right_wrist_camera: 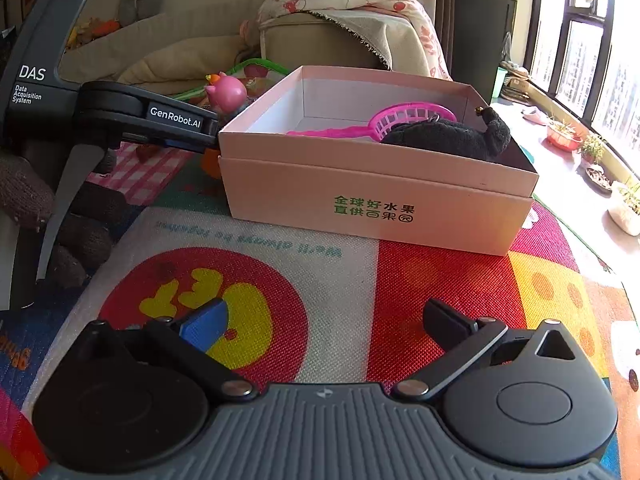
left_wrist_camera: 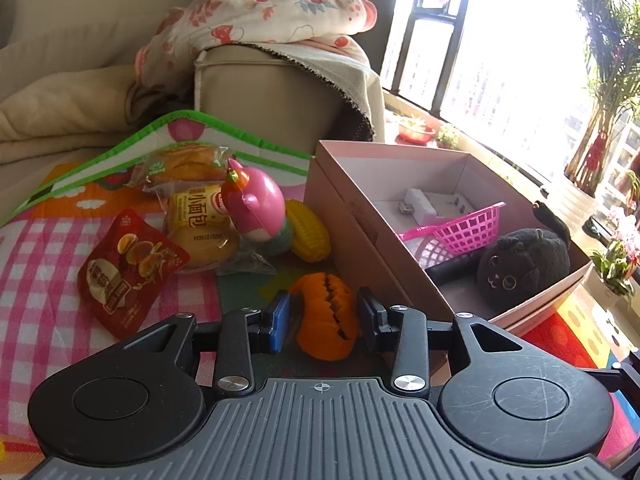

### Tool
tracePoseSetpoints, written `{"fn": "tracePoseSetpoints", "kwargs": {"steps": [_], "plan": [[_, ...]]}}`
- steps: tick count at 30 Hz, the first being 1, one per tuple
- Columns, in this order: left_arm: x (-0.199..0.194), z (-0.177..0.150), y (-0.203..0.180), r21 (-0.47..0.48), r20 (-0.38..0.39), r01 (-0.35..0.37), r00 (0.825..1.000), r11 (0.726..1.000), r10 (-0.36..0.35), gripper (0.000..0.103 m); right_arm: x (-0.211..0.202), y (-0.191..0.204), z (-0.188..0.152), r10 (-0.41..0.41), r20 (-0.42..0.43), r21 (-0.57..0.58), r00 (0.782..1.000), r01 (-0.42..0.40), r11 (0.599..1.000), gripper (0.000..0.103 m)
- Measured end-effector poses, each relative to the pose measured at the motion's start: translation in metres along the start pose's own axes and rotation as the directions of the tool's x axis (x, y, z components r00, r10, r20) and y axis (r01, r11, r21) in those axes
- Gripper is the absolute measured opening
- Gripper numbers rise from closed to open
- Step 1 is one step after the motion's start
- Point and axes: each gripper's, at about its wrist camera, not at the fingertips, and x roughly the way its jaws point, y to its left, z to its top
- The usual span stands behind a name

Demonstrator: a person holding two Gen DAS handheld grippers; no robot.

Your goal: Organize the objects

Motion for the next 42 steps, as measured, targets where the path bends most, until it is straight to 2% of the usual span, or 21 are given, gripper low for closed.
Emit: {"fn": "tracePoseSetpoints", "kwargs": {"steps": [7,10,14,19,24,28,32,36,39,42], "plan": [[-0.005,-0.006,0.011,-0.014,-0.002,0.03,1.0,0.999,-0.03,0.043,0.002,0.0,0.001,-0.001,-0.003,0.008,1.0,0.001,1.0,0.103],[-0.009,-0.01,0.009,0.025,-0.003,0.038,0.999,0.999,-0.037,0.042,0.003,-0.001,0.001,-0.002,-0.002,0.011,1.0,0.002,1.0,0.103],[-0.002,-0.019,0.001,0.099,-0.051,0.057,0.997,0.993,-0.052,0.039,0.003,0.0,0.0,-0.007,0.001,0.014,1.0,0.007,1.0,0.103],[0.007,-0.015,0.002,0.068,0.003,0.032,0.999,0.997,-0.032,0.039,0.002,0.001,0.0,-0.013,0.0,0.024,1.0,0.013,1.0,0.103],[0.017,-0.011,0.002,0.09,0.038,-0.007,0.999,0.996,0.003,0.038,0.002,0.001,-0.001,-0.015,0.001,0.02,1.0,0.015,1.0,0.103],[0.019,-0.008,0.01,0.036,0.04,0.011,0.999,0.999,-0.012,0.038,0.001,0.002,-0.001,-0.017,0.003,0.017,1.0,0.016,1.0,0.103],[-0.007,-0.02,0.021,-0.005,0.043,0.058,0.997,0.998,-0.058,0.038,0.0,0.003,-0.002,-0.018,0.004,0.007,1.0,0.018,1.0,0.103],[-0.048,-0.051,0.038,0.002,0.046,0.029,0.999,1.0,-0.029,0.038,-0.002,0.014,0.005,0.016,0.008,-0.041,1.0,-0.016,0.999,0.103],[-0.073,-0.07,0.06,-0.034,0.058,0.006,0.998,0.999,-0.004,0.038,-0.014,0.041,0.025,0.035,0.087,-0.152,0.996,-0.022,0.988,0.103],[-0.088,-0.076,0.084,-0.099,0.084,-0.035,0.996,0.994,0.044,0.038,-0.022,0.07,0.062,0.077,0.156,-0.226,0.985,-0.041,0.973,0.103]]}}
